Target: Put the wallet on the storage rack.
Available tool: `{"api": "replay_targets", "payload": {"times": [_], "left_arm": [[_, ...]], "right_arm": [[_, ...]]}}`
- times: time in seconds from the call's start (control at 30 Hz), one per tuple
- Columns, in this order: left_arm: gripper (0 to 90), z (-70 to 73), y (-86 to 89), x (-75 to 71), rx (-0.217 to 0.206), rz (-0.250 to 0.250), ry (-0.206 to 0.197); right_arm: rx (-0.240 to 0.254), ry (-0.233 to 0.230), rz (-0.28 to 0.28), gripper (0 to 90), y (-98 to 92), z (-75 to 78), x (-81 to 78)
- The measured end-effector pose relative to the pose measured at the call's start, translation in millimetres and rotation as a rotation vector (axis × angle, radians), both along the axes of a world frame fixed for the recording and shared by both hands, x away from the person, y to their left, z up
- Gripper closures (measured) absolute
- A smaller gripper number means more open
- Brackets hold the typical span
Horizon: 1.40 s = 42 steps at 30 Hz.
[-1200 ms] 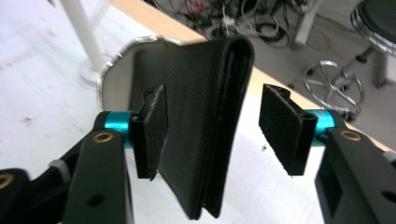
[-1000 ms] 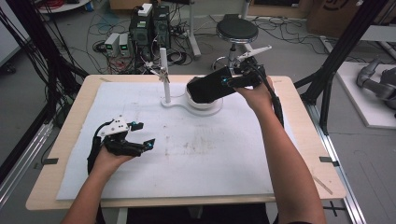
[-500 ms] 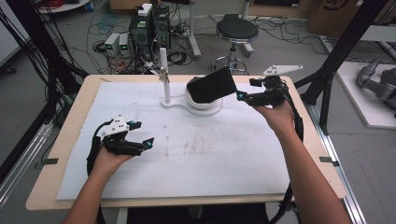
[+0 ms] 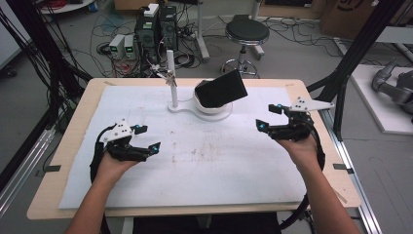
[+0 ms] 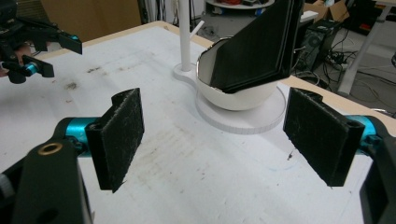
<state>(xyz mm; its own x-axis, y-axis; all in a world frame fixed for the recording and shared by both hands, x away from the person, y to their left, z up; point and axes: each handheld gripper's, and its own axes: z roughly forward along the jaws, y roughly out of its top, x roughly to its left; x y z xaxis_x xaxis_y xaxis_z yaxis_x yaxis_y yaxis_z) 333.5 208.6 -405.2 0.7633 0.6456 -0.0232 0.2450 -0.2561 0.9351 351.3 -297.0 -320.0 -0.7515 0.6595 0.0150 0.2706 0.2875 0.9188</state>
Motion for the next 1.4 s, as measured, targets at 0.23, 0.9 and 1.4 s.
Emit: {"api": "replay_targets", "payload": {"times": [0.23, 0.9, 1.4], "left_arm": [[17.2, -2.0, 1.2, 4.1, -0.018, 0.007, 0.003], [17.2, -6.7, 2.4, -4.9, -0.002, -0.004, 0.005], [17.2, -7.8, 2.2, -1.4, -0.009, -0.001, 0.012]], "right_arm": [[0.057, -0.027, -0.019, 19.7, -4.3, -31.3, -14.9], [0.038, 0.024, -0.047, 19.7, -6.6, -72.2, -18.6], [0.024, 0.037, -0.067, 19.7, -9.9, -74.3, -18.8]]}}
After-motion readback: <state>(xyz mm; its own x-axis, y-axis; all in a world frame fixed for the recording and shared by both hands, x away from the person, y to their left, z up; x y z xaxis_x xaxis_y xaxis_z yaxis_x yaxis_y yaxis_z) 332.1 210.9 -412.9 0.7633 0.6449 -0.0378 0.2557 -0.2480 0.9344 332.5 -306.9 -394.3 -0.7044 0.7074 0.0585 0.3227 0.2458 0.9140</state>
